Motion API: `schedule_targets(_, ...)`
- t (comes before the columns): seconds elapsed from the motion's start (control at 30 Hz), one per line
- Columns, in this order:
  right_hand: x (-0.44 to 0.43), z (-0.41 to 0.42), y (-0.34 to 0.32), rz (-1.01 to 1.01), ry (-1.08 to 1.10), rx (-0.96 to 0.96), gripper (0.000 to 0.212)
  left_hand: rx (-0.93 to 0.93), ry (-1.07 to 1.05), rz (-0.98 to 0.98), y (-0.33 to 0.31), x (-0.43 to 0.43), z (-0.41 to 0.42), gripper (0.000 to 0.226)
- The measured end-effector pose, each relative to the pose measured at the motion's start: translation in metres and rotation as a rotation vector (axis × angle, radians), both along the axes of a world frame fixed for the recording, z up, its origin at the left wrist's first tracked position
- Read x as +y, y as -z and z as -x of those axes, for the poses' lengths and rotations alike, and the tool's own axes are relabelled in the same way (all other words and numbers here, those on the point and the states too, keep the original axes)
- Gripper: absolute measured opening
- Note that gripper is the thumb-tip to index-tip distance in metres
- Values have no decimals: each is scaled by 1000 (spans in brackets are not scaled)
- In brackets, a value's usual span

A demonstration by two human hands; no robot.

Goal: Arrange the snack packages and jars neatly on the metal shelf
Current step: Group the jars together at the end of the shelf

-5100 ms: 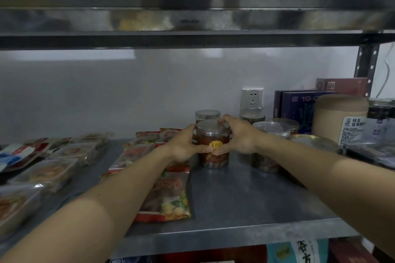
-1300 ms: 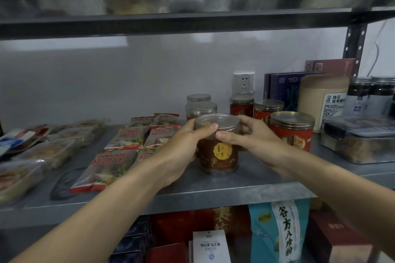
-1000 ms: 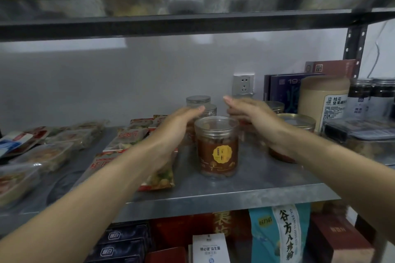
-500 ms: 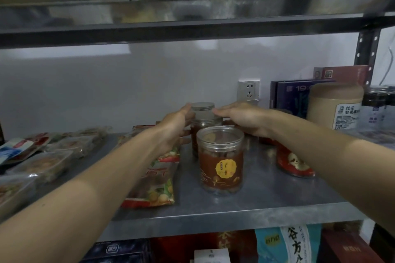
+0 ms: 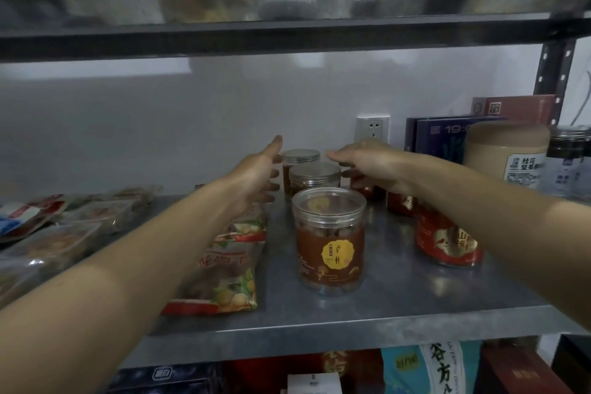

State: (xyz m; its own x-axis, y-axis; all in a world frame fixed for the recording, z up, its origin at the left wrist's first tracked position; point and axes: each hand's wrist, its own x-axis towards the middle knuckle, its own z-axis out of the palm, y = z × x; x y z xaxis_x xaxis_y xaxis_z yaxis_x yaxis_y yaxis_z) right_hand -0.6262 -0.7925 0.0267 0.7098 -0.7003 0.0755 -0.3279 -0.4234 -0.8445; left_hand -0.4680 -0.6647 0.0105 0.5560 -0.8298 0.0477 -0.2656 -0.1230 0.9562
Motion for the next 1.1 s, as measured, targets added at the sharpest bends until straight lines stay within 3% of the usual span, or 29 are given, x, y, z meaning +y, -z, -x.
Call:
schedule_targets(0.63,-58,-71,-5,-23,-36,152,69,102,55,-66,1,-76,-49,93)
schedule_targets(1.1,-71,-77,-2,-28,-69,204,76,188,102,-23,4,-87,-51,91)
